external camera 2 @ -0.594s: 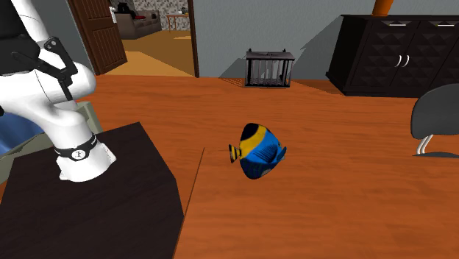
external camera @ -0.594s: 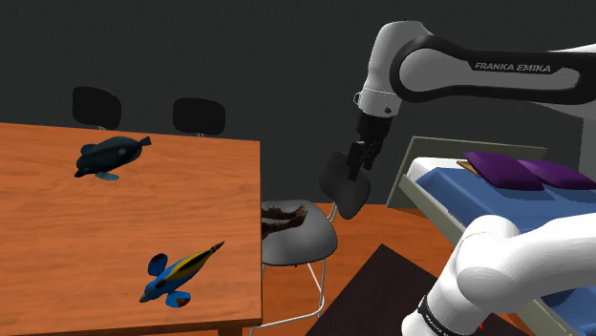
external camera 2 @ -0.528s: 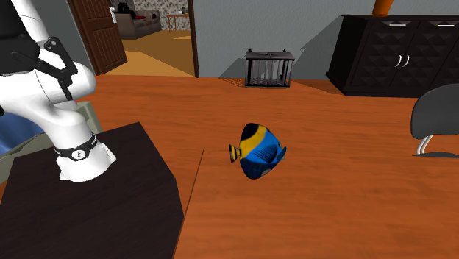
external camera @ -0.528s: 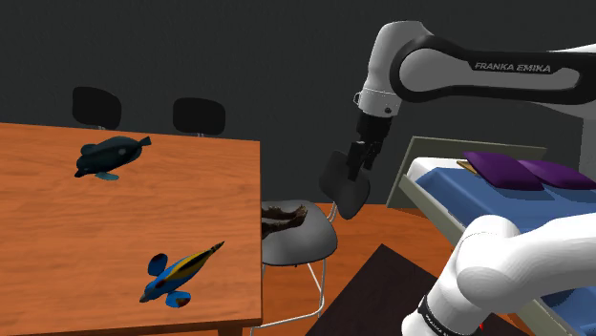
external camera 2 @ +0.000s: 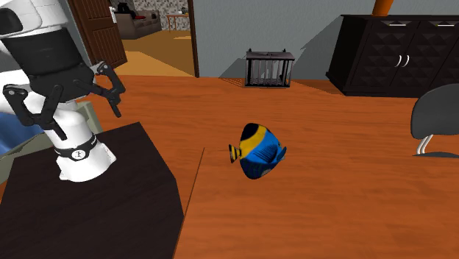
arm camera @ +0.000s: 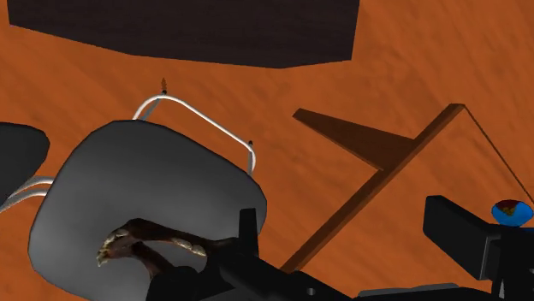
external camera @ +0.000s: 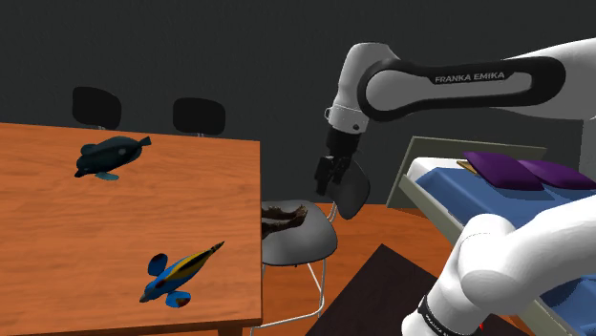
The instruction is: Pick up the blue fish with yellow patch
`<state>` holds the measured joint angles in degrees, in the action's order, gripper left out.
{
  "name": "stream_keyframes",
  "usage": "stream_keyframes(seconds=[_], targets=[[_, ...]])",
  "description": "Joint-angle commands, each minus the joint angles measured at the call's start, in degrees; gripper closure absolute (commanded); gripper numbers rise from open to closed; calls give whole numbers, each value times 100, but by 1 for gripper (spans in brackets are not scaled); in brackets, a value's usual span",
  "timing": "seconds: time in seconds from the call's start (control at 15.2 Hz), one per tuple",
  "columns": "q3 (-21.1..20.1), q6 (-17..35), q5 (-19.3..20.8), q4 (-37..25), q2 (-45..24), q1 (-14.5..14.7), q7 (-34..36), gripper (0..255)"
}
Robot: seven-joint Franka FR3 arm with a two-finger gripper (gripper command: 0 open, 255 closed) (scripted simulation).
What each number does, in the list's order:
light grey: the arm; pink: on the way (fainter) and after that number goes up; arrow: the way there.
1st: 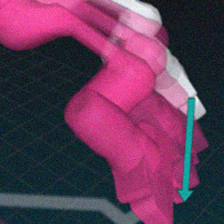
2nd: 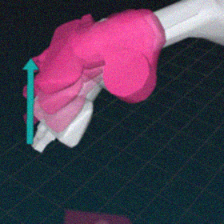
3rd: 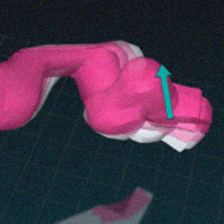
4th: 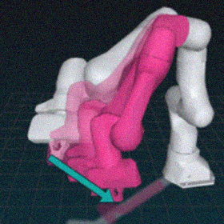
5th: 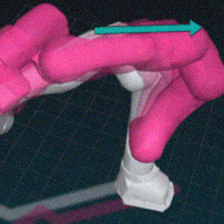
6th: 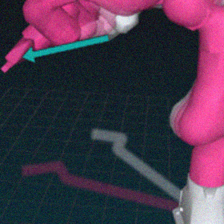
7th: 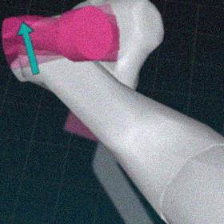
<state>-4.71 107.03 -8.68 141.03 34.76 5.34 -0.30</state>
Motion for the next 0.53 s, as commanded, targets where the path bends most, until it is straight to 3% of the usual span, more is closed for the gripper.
stream_keyframes(seconds=[0.0, 0.46], targets=[[-63, 377, -192, -23, -322, 120, -36, 0], [-299, 1451, -837, -314, -1422, 539, -224, 0]])
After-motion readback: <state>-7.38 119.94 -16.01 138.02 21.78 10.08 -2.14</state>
